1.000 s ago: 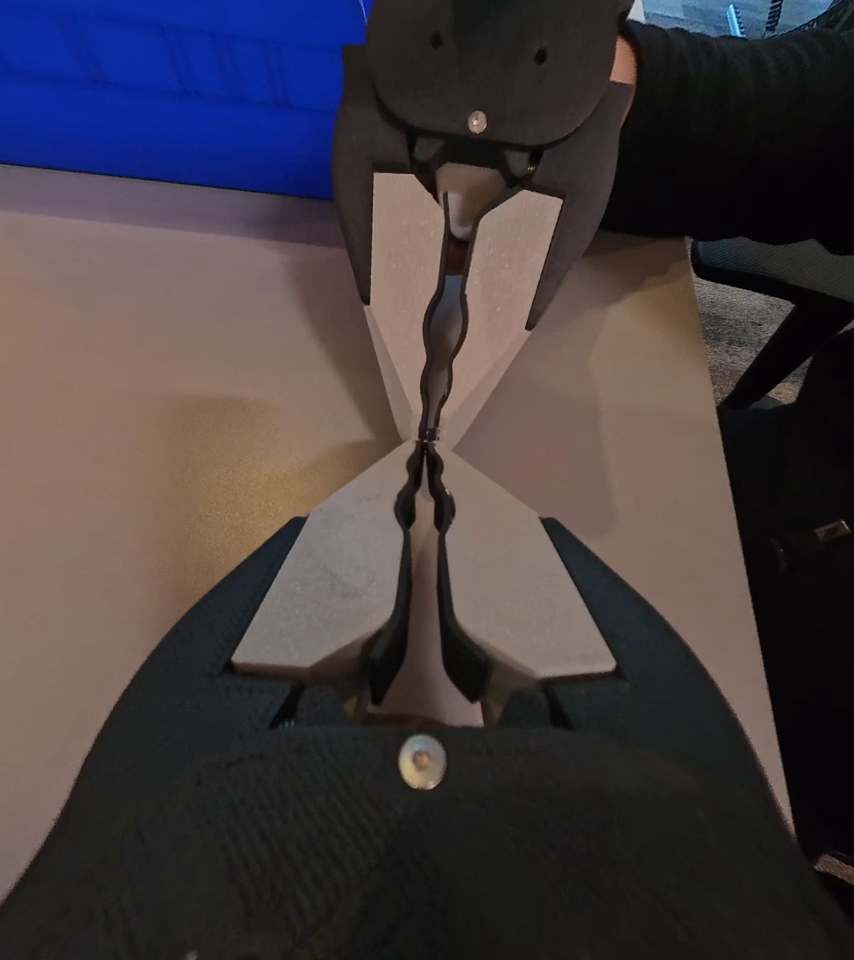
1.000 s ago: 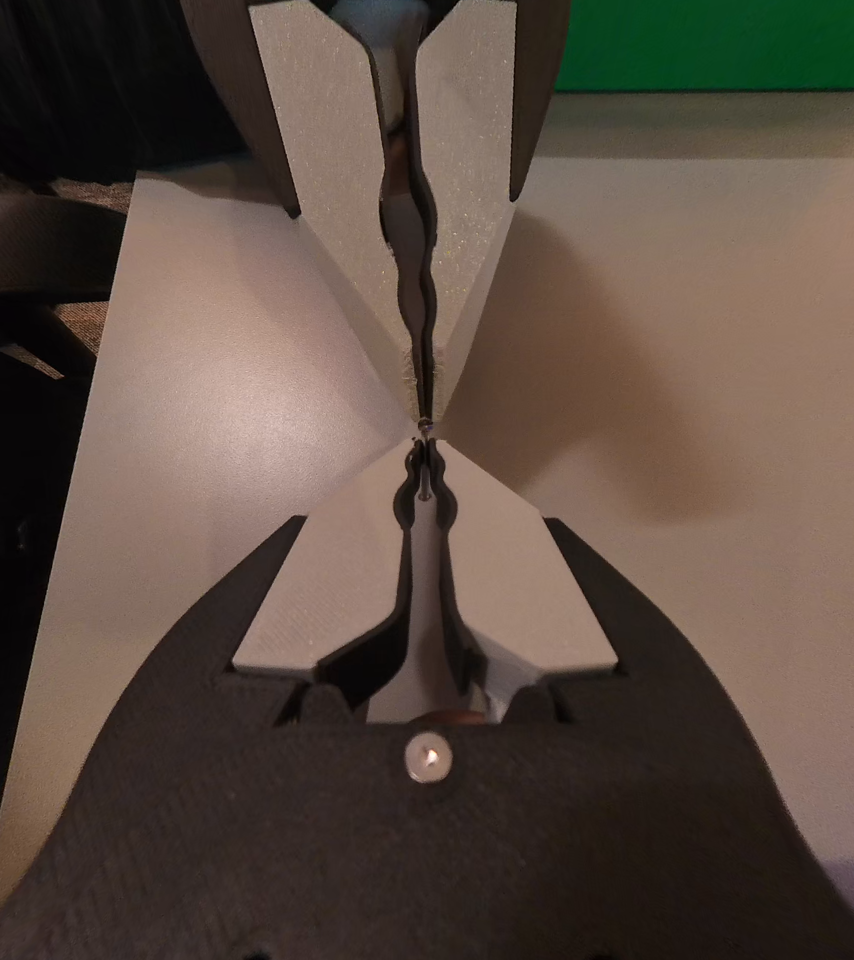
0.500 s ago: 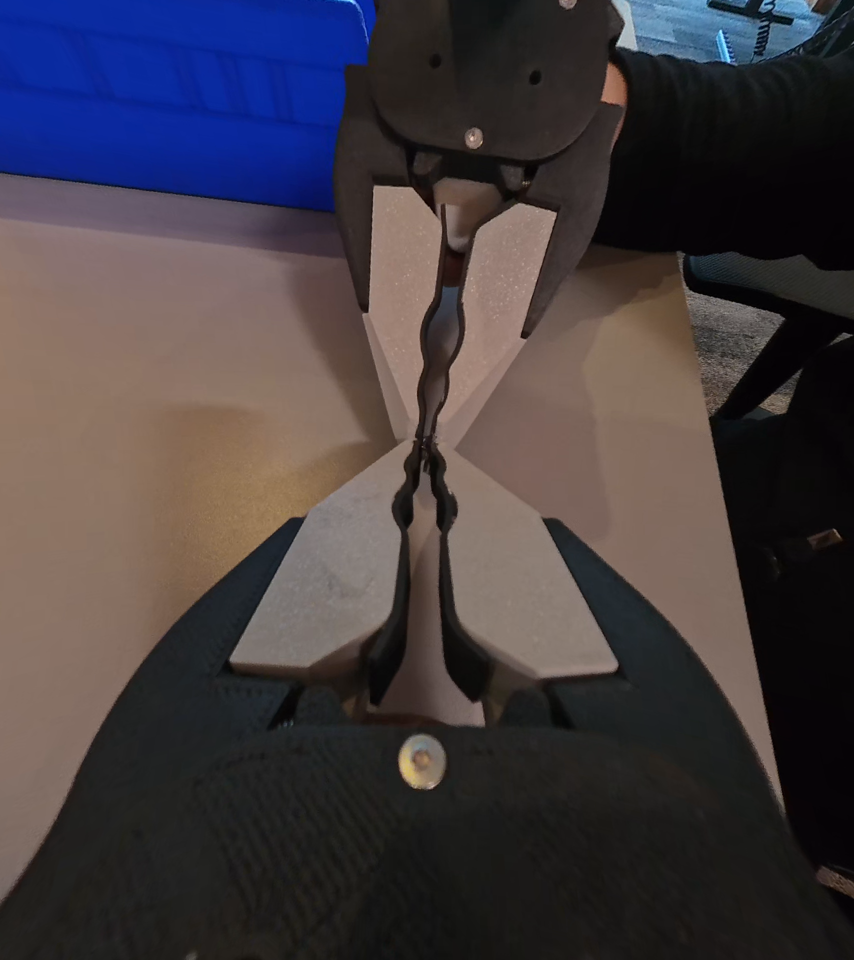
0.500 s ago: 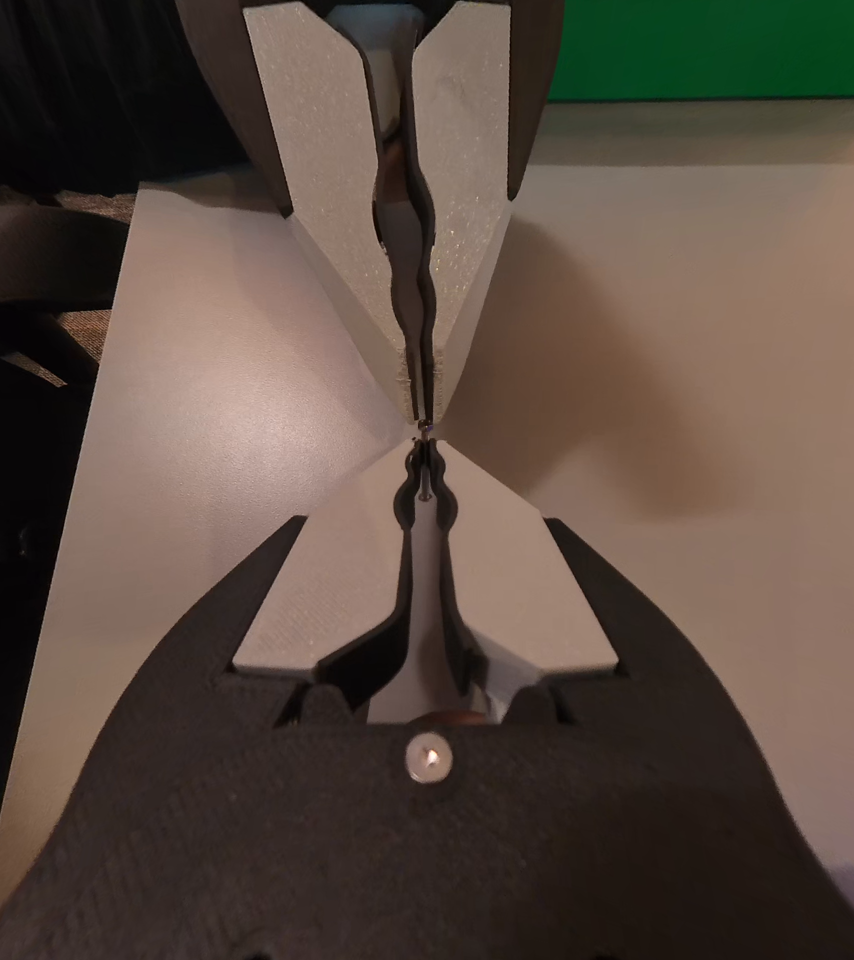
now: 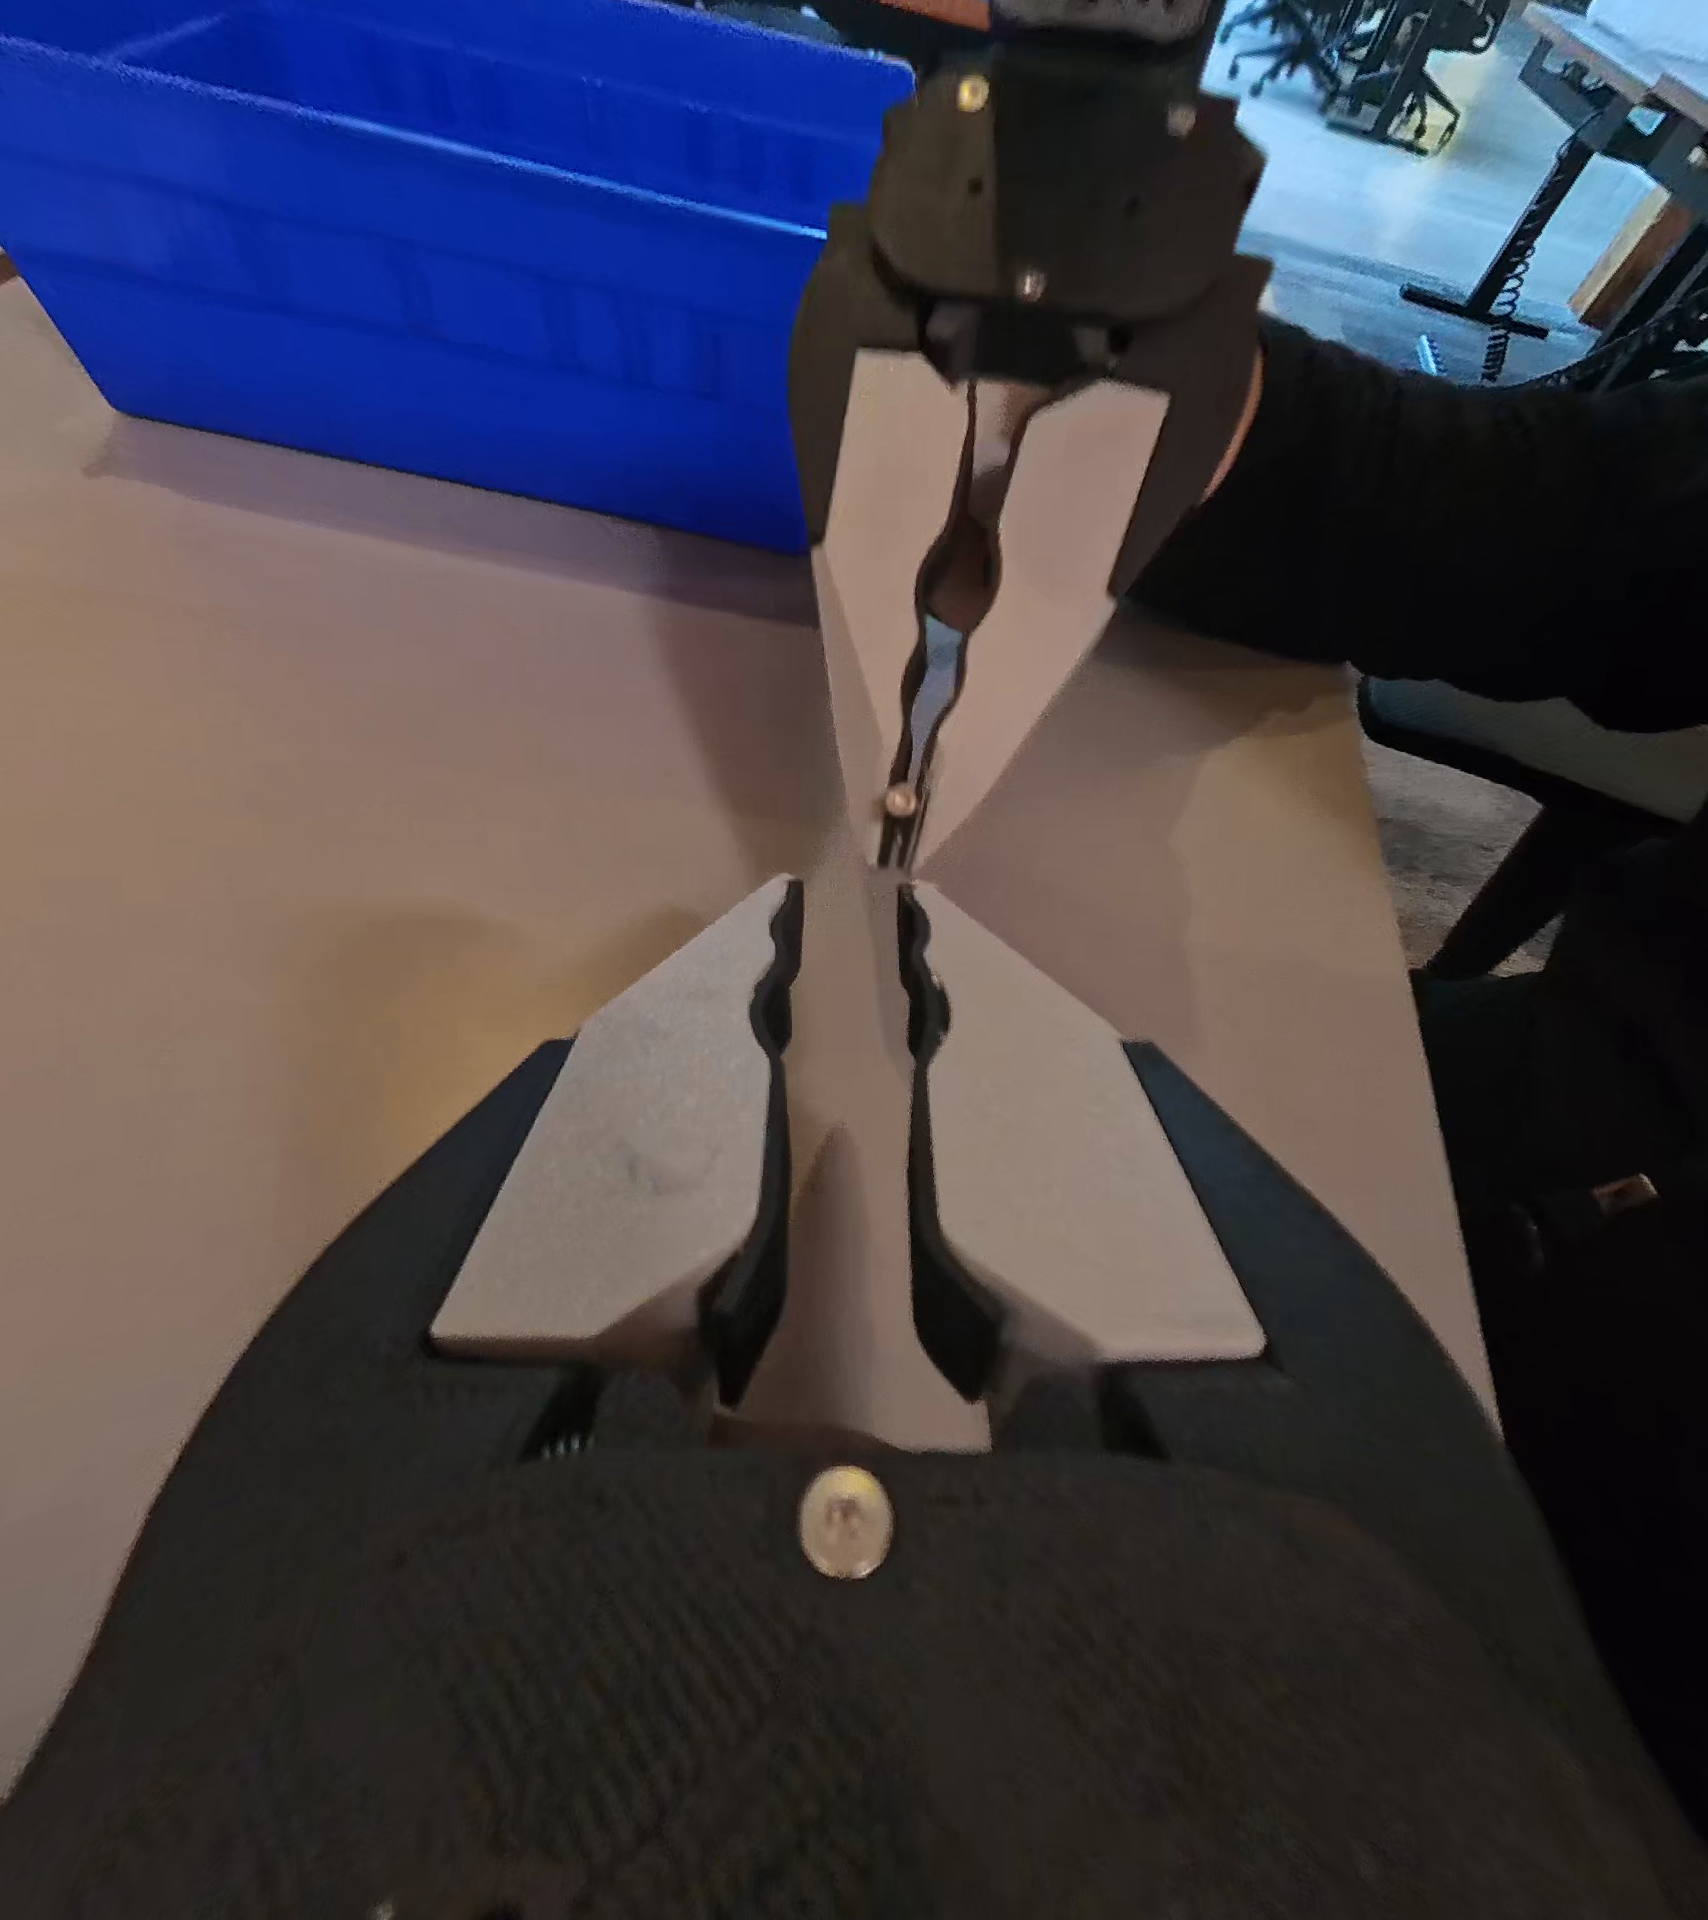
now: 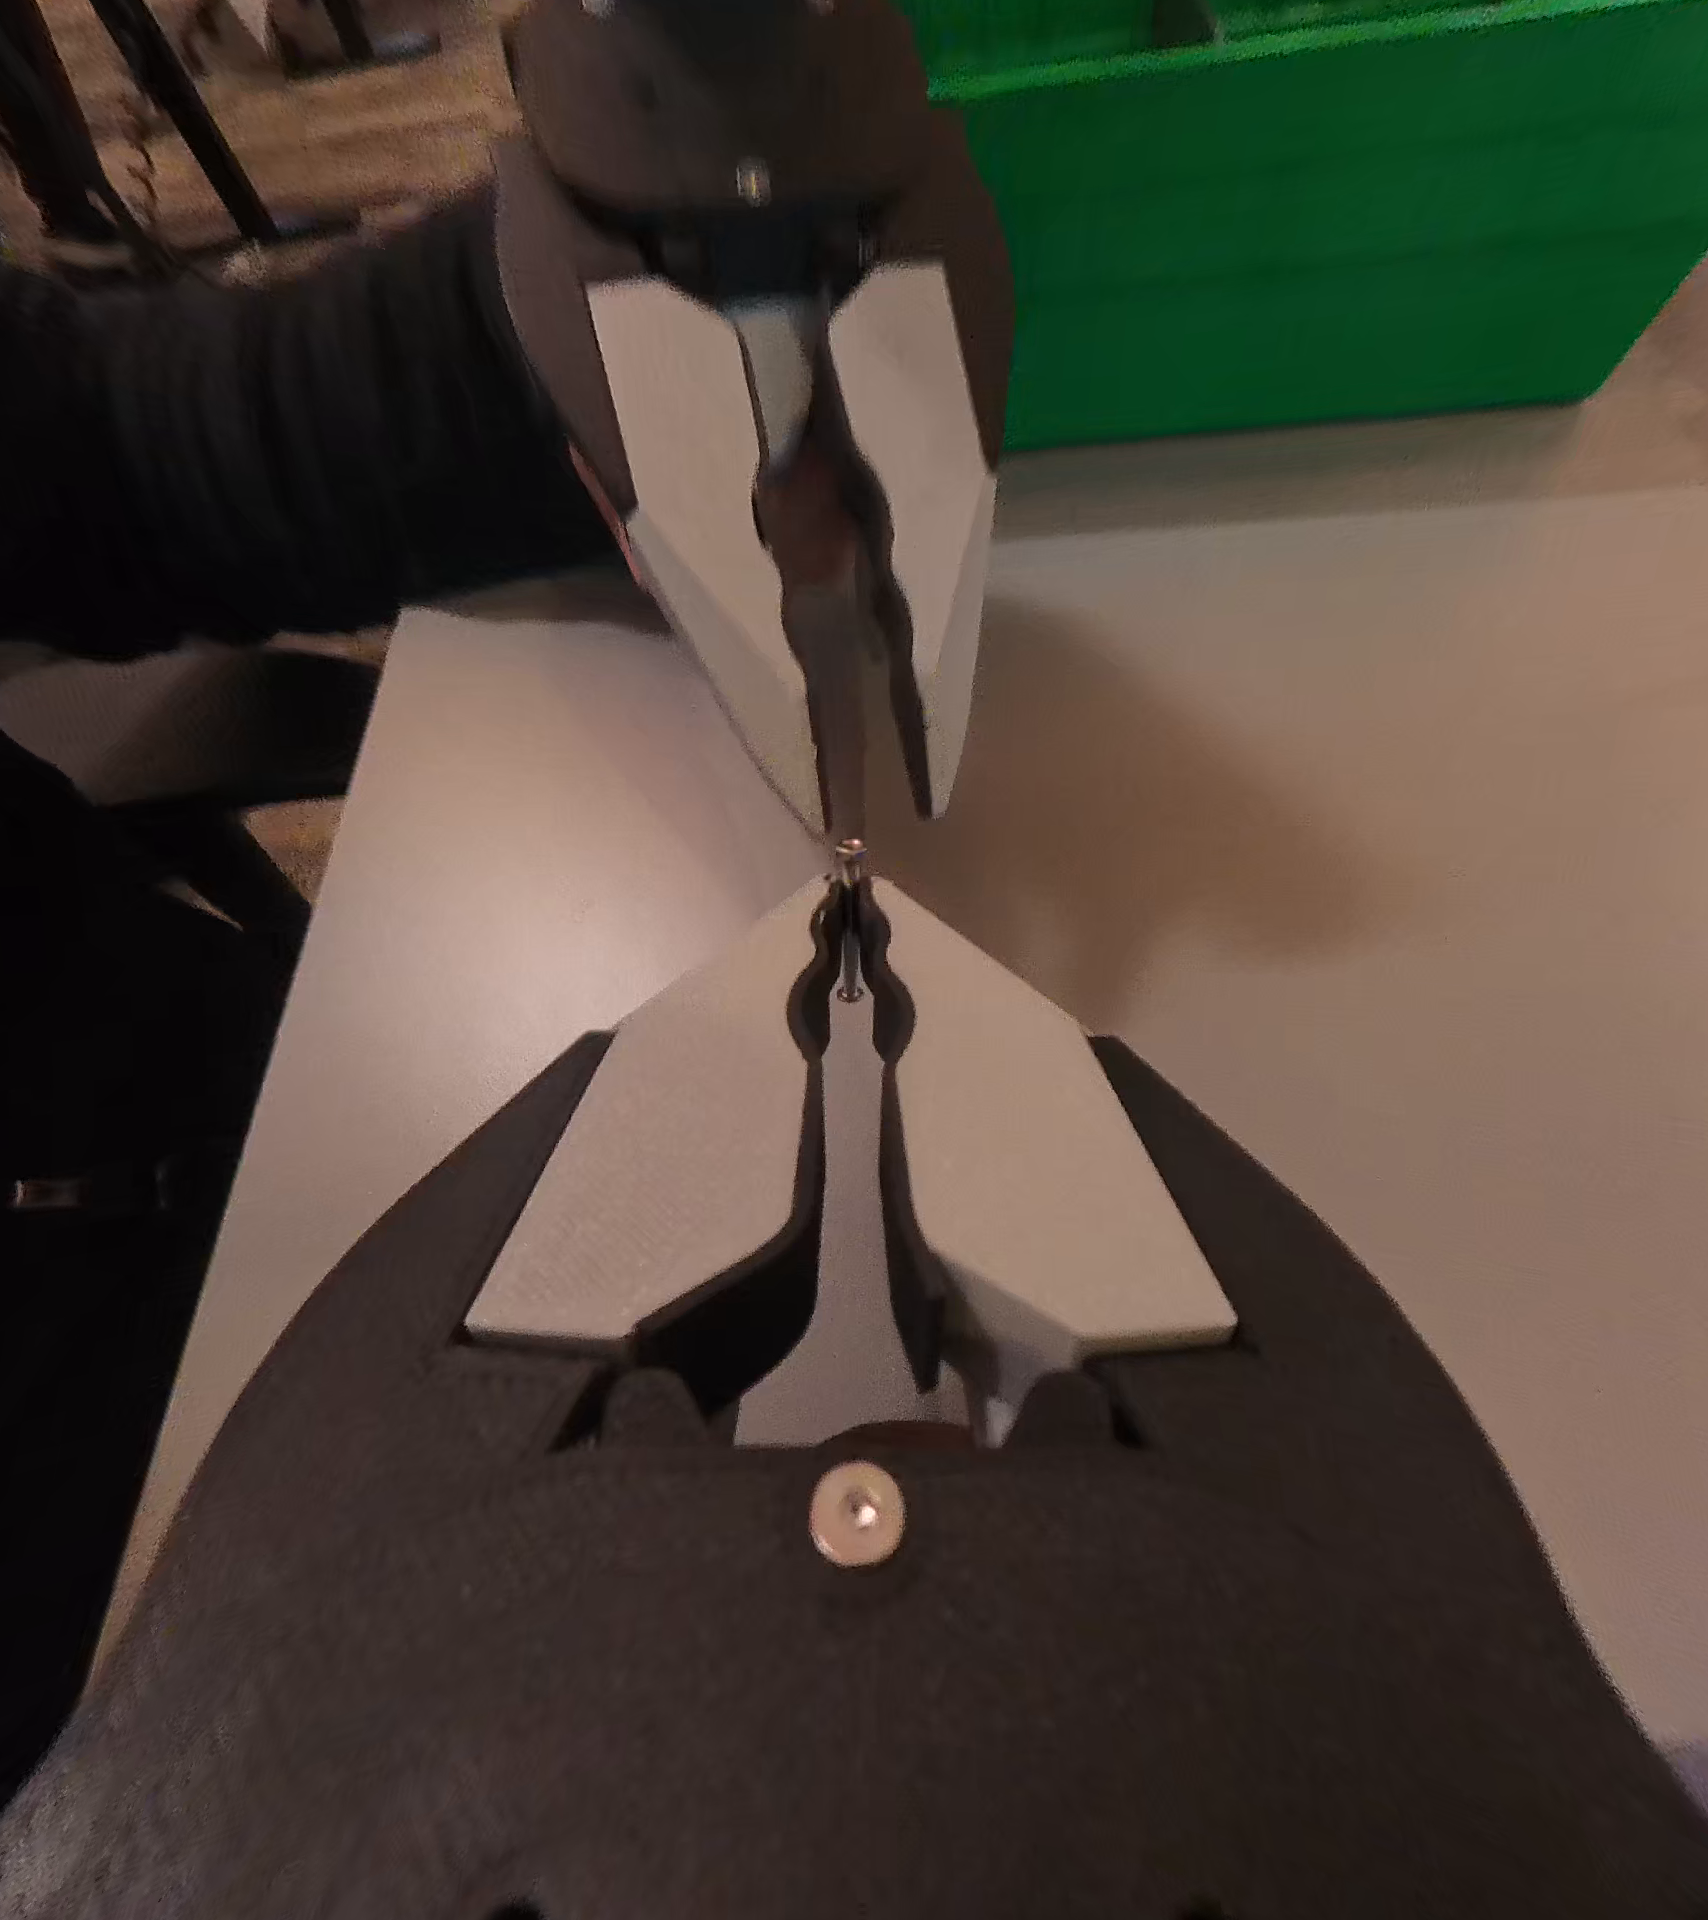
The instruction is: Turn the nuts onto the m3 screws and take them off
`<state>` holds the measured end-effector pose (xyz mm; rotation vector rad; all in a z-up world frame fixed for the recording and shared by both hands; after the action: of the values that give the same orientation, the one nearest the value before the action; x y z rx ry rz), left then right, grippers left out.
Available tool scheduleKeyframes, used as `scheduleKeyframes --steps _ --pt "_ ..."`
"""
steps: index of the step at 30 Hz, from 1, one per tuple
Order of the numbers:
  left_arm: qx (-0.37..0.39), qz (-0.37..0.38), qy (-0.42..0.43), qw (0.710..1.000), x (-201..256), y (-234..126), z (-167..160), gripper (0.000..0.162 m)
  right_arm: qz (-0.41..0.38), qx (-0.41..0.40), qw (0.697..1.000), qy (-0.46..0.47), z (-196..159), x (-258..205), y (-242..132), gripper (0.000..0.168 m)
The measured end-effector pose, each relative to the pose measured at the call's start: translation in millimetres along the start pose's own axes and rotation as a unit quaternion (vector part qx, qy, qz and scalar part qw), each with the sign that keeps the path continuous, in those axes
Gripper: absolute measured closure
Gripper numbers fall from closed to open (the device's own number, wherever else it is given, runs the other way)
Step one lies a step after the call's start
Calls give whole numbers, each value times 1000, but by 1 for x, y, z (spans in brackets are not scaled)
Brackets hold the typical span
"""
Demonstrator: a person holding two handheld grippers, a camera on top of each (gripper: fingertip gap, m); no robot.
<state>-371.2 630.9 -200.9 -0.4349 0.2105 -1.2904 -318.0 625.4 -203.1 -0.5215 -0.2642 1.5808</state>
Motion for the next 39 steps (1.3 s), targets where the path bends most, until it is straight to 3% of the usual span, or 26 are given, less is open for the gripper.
scheduleKeyframes --steps 9,16,39 --pt "25 -31 -29 999 15 19 2 142 4 112 994 -7 33 -5 -20 168" --pt "96 -7 -53 994 11 20 21 141 -3 119 993 -7 35 -4 -20 168" --pt "133 -22 -68 989 18 17 31 159 3 145 989 -5 39 -5 -22 168"
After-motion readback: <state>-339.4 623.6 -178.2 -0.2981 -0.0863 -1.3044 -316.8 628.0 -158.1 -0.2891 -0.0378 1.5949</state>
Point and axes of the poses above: each gripper's, where its closed fingertips meet, y out along the fingers, z out of its top, x = y × z across the jaws, the point moved 3 cm from there along -y, back along the fingers, and after that the axes turned 8 degrees about z, right-handed, at the moved point
